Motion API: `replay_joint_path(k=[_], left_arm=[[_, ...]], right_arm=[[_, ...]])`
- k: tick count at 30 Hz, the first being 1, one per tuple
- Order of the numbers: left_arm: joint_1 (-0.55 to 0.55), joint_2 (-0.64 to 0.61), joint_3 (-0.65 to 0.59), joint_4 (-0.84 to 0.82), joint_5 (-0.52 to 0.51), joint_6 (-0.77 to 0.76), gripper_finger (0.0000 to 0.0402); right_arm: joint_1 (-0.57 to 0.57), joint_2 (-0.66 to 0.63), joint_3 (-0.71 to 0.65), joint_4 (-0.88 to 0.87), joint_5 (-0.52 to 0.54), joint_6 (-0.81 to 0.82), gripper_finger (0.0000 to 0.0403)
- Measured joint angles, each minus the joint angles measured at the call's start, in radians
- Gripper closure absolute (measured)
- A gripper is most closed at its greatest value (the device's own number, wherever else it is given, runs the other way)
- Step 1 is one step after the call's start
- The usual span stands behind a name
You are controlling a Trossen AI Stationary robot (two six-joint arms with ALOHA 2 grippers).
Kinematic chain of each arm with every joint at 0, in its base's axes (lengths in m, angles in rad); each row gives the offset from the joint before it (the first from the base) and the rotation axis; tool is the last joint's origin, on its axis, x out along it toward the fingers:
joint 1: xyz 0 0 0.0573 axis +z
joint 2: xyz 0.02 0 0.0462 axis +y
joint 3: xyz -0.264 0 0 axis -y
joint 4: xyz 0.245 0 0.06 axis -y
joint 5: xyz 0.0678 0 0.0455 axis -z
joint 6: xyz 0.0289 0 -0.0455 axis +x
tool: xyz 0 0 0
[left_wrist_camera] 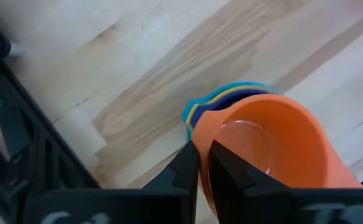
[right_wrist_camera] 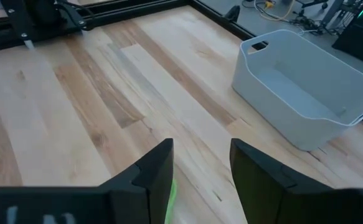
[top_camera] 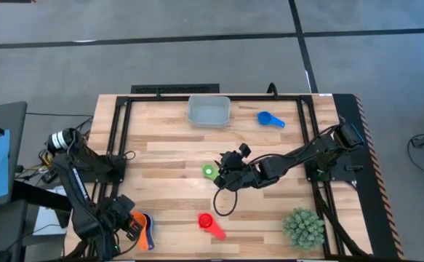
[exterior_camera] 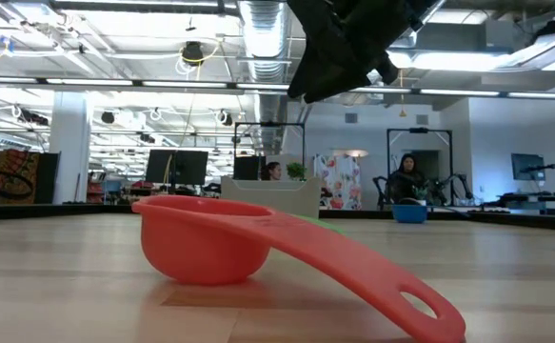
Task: Nest measuring cups in basket
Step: Stack the orange measuring cup on top of the dark blue measuring cup, then stack the blue measuring cup on top of the orange measuring cup
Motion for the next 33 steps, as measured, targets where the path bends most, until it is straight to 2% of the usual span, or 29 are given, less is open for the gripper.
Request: replay_joint_path(k=[4, 13, 17, 21, 24, 26, 30, 33], left_arm=[[0.016, 0.0, 0.0, -0.003, -0.059, -0.005, 0.0361], [0.013, 0.0, -0.004, -0.007, 0.044, 0.031, 0.0284], [0.013, 0.0, -0.004, -0.015, 0.009, 0.082, 0.0267], [0.029, 0.0, -0.004, -0.027, -0.055, 0.166, 0.0265], [0.046, 0.0, -0.005, -0.038, -0.171, 0.29, 0.027], [0.079, 0.0, -0.006, -0.015, -0.214, 0.404, 0.0278], [0.169, -0.008, -0.033, 0.021, -0.226, 0.55, 0.0294], [0.229, -0.022, -0.087, 0.104, -0.221, 0.691, 0.0305]], right_arm=[[0.0, 0.0, 0.0, 0.0, -0.003, 0.0, 0.0214], [0.017, 0.0, 0.0, -0.007, -0.004, 0.001, 0.0209], [0.024, 0.0, 0.0, -0.014, -0.004, 0.001, 0.0211], [0.023, -0.024, -0.002, -0.078, -0.017, 0.034, 0.0208], [0.015, -0.077, -0.002, -0.108, -0.12, 0.043, 0.0206], [0.006, -0.112, -0.001, -0.114, -0.18, 0.032, 0.0205], [-0.022, -0.163, -0.001, -0.255, -0.187, 0.037, 0.0205], [-0.074, -0.198, -0.002, -0.366, -0.209, 0.101, 0.0204]])
